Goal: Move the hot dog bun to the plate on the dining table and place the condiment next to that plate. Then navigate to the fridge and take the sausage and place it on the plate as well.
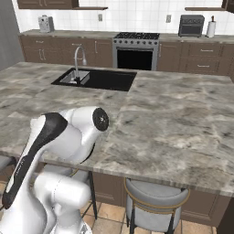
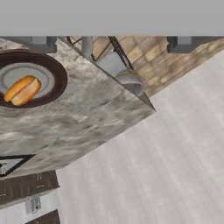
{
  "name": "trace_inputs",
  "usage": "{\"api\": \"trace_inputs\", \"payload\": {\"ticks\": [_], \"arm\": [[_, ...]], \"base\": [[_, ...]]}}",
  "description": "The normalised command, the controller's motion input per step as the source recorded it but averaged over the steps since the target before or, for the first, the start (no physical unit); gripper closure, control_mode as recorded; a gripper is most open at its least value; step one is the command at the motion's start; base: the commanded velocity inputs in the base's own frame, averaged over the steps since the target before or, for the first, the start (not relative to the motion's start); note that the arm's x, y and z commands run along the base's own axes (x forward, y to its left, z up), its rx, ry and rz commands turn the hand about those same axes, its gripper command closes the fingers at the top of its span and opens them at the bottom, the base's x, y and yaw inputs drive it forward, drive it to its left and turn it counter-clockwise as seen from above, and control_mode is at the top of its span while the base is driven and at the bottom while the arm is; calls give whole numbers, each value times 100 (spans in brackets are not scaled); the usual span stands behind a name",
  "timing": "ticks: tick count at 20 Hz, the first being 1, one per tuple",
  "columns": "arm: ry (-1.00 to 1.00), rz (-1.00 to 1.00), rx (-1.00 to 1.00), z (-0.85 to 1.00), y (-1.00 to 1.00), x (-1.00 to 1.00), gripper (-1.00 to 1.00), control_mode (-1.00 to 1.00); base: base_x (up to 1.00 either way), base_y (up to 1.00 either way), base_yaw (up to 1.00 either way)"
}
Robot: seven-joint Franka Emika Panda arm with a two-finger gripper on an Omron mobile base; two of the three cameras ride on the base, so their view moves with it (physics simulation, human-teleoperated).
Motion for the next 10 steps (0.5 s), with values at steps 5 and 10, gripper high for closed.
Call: {"api": "trace_inputs", "payload": {"ticks": [5,10], "arm": [[22,-36,-9,49,0,-69,-100,-100],[22,-35,-15,41,0,-67,-100,-100]], "base": [[0,0,0],[0,0,0]]}}
